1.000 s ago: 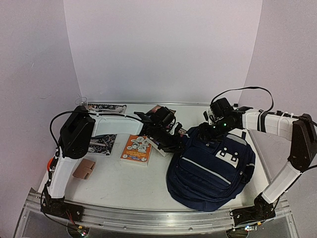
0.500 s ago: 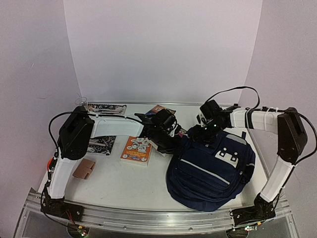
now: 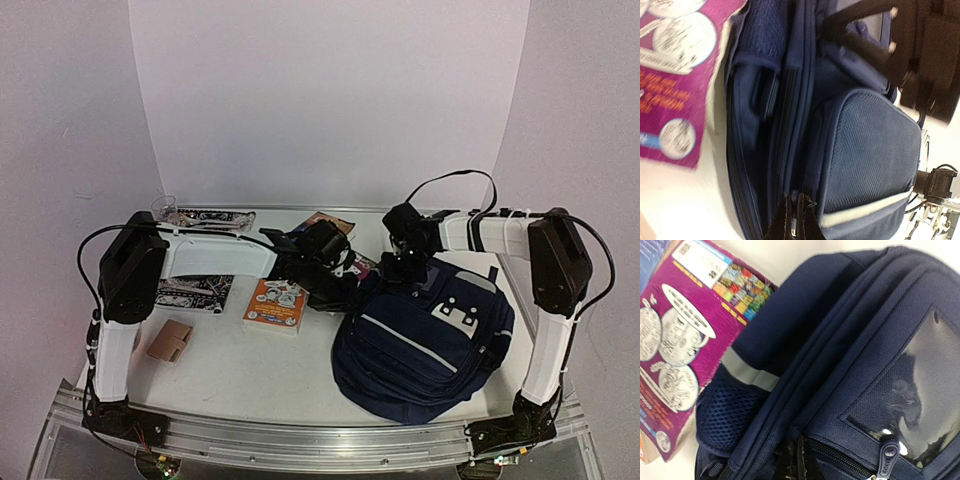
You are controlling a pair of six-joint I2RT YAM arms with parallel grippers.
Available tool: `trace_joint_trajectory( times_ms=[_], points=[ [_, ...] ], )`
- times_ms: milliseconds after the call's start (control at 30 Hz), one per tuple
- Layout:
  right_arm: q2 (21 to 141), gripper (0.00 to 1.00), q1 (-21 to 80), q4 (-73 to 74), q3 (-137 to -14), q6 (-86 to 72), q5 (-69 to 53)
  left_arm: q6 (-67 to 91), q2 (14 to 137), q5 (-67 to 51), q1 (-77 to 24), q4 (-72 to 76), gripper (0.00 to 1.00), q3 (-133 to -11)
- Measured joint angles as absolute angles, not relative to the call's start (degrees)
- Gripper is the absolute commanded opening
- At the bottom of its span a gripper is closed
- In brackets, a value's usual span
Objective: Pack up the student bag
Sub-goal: Zip the upper front pocket of the bag in the student bag.
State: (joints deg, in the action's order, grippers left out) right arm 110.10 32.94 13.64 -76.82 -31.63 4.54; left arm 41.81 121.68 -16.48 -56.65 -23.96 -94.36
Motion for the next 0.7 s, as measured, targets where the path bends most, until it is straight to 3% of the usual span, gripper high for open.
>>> trace_joint_trajectory(
  times_ms=[700],
  points=[
    [118.3,0.0,27.94,19.74,-97.64,-37.7,12.02,48.29,102.9,-9.76,-55.96,-24.35,0.0,-73.72]
  ],
)
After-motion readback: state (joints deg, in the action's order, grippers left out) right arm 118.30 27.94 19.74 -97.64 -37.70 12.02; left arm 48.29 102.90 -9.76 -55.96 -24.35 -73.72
